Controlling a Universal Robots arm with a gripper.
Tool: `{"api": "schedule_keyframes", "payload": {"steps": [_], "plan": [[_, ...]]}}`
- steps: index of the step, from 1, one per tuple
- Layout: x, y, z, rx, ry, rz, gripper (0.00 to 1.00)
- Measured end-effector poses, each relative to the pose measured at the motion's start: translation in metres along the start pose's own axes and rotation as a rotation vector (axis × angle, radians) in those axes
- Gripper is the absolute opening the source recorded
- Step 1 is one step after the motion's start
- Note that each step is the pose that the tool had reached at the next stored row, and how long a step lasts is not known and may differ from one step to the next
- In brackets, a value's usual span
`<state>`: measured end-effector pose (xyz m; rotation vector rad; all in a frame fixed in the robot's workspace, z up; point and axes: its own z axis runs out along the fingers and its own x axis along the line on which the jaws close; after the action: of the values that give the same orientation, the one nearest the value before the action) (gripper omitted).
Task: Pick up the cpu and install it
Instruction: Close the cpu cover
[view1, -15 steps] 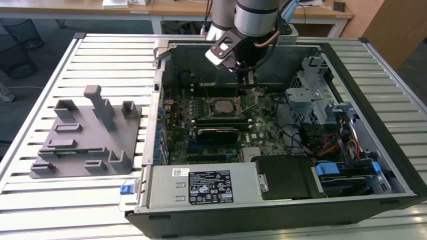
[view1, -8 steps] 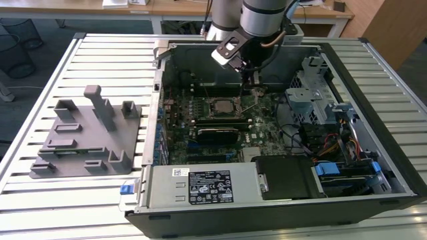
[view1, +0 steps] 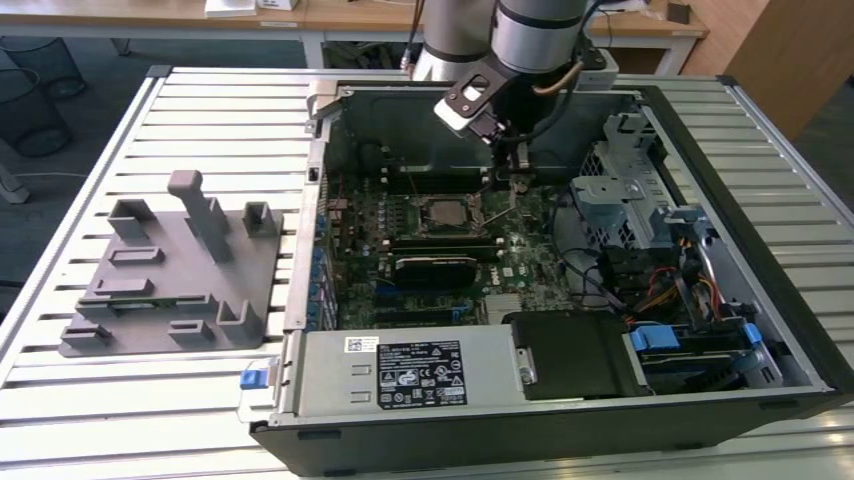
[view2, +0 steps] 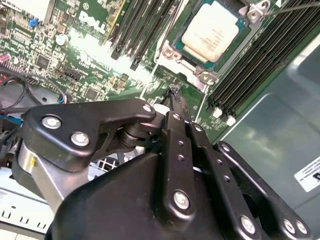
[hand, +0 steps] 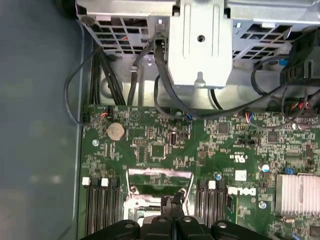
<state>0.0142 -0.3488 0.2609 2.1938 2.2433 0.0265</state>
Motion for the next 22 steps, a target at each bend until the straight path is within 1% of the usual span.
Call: {"api": "schedule_keyframes", "payload": {"steps": [4,11,18,22], "plan": [[0.0007,0.0077,0.0003,0.0,-0.0001,0.0,0.11],[0.0069,0.0229,0.0023,0.0001,-0.0003,0.0,0.11],[0.0109,0.0377,0.0061,0.0011,-0.0005,0.0,0.11],[0.0123,0.0429,0.0096,0.0016,-0.001,-0.001,0.11]]}}
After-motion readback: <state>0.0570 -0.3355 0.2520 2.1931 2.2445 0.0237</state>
